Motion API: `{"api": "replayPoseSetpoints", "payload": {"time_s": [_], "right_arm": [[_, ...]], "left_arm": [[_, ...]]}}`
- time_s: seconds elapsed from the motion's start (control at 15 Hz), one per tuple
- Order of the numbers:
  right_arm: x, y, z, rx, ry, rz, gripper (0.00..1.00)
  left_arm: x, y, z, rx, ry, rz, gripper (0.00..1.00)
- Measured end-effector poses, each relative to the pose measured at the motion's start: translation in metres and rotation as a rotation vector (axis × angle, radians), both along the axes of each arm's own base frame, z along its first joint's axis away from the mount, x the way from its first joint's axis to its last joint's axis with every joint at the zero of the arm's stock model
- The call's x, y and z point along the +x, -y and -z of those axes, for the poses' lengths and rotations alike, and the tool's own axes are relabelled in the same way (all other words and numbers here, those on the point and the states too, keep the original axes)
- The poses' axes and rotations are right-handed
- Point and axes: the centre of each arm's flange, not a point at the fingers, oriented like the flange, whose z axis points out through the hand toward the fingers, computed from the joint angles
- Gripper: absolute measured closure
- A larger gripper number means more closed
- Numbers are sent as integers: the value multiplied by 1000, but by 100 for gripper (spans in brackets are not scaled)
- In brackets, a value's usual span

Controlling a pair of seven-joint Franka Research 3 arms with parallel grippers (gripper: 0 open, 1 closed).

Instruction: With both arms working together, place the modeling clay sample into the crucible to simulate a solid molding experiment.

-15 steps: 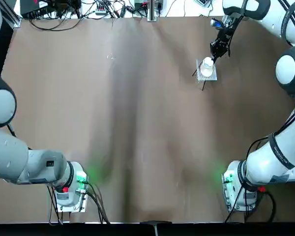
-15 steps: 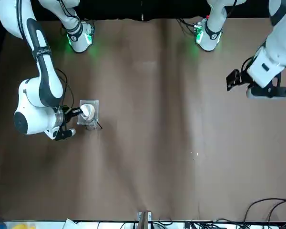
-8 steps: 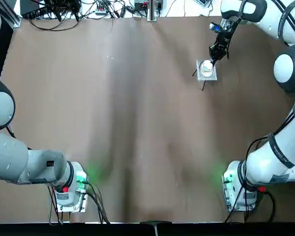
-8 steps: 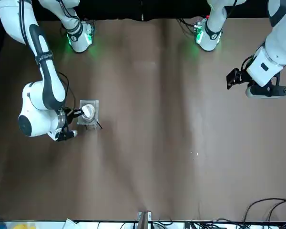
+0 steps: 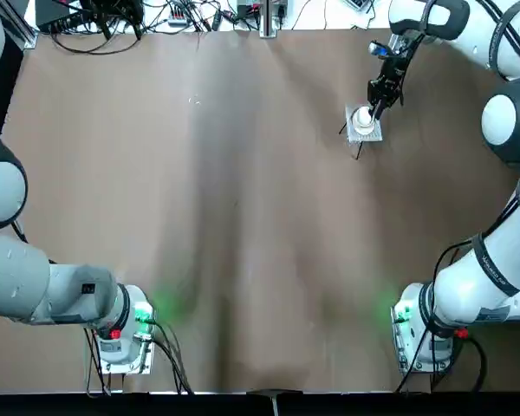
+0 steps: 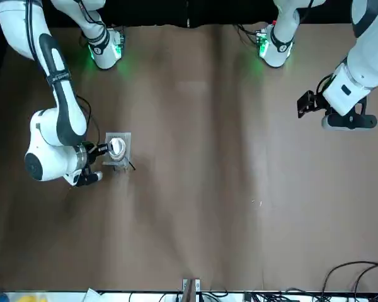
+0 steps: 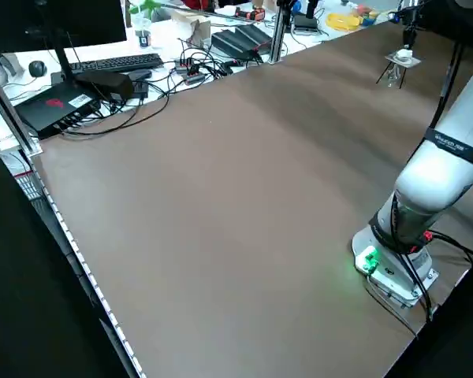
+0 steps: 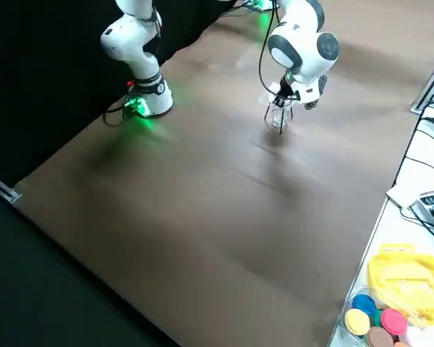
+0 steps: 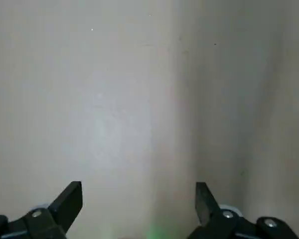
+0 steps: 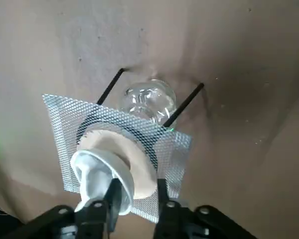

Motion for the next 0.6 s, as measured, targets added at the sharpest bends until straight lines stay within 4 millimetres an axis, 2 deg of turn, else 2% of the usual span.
{"api": "replayPoseSetpoints", "payload": {"time_s": [0.33,0.6], "right_arm": [[0,1,-2,2,-11,-3,63],[6,3,-12,3,11,0,62]], "left_arm": [[1,-3,0,0,0,-6,0],[-1,-5,-4,2,-5,-8,0]]}}
